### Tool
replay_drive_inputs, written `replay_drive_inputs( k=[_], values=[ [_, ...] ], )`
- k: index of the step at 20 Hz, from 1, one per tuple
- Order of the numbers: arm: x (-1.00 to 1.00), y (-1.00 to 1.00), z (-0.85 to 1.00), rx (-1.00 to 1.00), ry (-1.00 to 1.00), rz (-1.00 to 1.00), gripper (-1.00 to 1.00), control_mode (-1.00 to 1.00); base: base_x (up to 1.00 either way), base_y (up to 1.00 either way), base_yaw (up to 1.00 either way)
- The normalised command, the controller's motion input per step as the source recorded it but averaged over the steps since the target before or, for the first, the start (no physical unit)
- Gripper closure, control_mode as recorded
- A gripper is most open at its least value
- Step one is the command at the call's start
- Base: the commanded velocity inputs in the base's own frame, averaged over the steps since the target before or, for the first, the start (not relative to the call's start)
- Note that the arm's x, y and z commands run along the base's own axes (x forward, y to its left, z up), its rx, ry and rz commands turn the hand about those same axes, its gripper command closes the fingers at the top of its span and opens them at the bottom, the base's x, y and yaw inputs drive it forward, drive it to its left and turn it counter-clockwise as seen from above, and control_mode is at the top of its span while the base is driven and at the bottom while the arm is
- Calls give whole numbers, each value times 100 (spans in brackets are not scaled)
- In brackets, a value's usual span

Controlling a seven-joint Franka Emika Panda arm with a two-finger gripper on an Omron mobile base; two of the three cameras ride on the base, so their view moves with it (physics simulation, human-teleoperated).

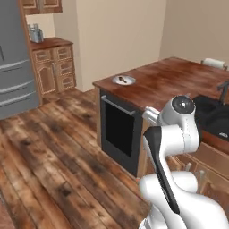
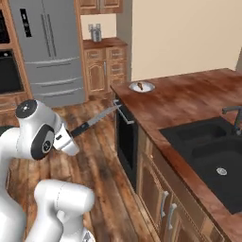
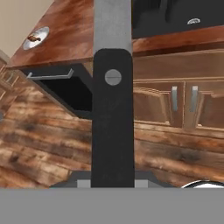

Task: Pick up the knife from the drawer and place it on the cutting board. Then place the meat from the plate to the cutting board.

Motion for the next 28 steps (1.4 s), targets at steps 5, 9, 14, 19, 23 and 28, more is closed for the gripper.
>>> replay_drive_inputs(
  k=[5, 9, 14, 19, 23, 28],
  values=[
    [0, 0, 0, 0, 0, 0, 100, 100, 0, -26, -62],
    [0, 0, 0, 0, 0, 0, 100, 100, 0, -26, -57],
    [0, 0, 0, 0, 0, 0, 100, 100, 0, -22, -50],
    [0, 0, 0, 0, 0, 0, 100, 100, 9, 1, -10],
    [0, 0, 0, 0, 0, 0, 100, 100, 21, 89, 0],
    [0, 0, 0, 0, 0, 0, 100, 100, 41, 100, -1]
  ],
)
